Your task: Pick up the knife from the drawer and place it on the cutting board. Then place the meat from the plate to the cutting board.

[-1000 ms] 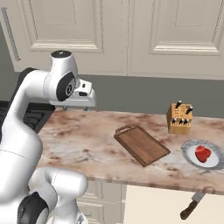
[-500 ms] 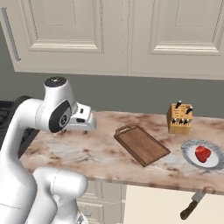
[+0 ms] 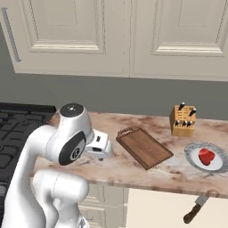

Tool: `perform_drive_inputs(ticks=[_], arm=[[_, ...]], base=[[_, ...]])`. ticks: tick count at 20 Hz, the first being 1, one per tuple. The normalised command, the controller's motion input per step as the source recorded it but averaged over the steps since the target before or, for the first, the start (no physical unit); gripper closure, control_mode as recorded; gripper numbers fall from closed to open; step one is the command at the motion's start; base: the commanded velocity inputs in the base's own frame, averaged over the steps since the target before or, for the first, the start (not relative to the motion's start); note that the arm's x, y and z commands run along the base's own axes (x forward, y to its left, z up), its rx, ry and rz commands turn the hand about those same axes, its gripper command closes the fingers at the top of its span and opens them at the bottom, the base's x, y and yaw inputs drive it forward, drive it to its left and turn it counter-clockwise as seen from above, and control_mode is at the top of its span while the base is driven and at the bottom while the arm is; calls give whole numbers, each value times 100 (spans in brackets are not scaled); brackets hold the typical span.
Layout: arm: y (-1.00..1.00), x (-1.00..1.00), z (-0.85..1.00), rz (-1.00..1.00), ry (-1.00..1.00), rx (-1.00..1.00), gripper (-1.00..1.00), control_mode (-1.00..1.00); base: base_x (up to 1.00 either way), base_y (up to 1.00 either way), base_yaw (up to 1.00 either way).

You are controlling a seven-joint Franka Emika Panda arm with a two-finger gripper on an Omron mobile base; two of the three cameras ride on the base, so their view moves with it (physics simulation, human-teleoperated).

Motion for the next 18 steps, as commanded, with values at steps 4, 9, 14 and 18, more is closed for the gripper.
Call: perform_drive_inputs(ticks=[4,9,14,18], arm=[[-63,-28,-31,-3,14,0,-100,-100],[-68,-12,-35,-2,19,-2,-100,-100],[-66,-2,-29,-6,20,-1,-100,-100],[-62,-1,-31,-10,17,0,-100,-100]], base=[[0,0,0],[0,0,0],[0,0,0],[0,0,0]])
